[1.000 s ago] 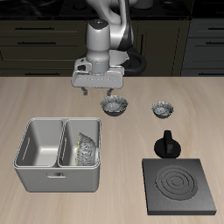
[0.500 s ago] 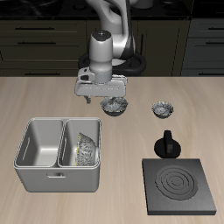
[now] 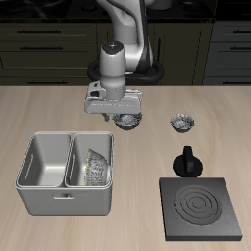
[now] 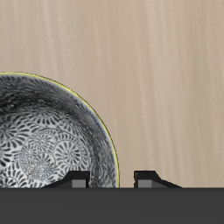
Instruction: Place the largest bowl in the left side of the drainer and the medium bowl in the right side
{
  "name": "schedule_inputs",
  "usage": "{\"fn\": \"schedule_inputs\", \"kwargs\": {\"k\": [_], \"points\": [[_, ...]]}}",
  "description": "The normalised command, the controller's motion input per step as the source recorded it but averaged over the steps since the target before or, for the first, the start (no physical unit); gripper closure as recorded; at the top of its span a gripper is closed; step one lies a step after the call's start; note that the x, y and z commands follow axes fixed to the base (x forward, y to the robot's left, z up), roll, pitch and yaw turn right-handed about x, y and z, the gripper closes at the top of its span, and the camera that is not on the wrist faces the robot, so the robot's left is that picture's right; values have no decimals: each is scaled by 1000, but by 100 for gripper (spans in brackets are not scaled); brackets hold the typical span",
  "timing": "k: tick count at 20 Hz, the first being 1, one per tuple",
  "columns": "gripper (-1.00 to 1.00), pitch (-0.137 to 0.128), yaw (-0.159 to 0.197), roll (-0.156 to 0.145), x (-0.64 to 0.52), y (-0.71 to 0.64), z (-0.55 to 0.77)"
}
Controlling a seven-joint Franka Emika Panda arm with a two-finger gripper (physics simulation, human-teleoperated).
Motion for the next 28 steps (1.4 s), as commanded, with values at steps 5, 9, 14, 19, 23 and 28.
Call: {"fn": "schedule_inputs", "kwargs": {"k": [5, 9, 14, 19, 23, 28], "points": [[100, -17, -17, 2, -6, -22, 135], [100, -35, 17, -7, 6, 3, 319], [100, -79, -11, -55, 69, -99, 781], [100, -52, 13, -62, 189, -101, 718], [100, -30, 21, -74, 223, -187, 522], [100, 26, 2, -38, 281, -236, 289]]}}
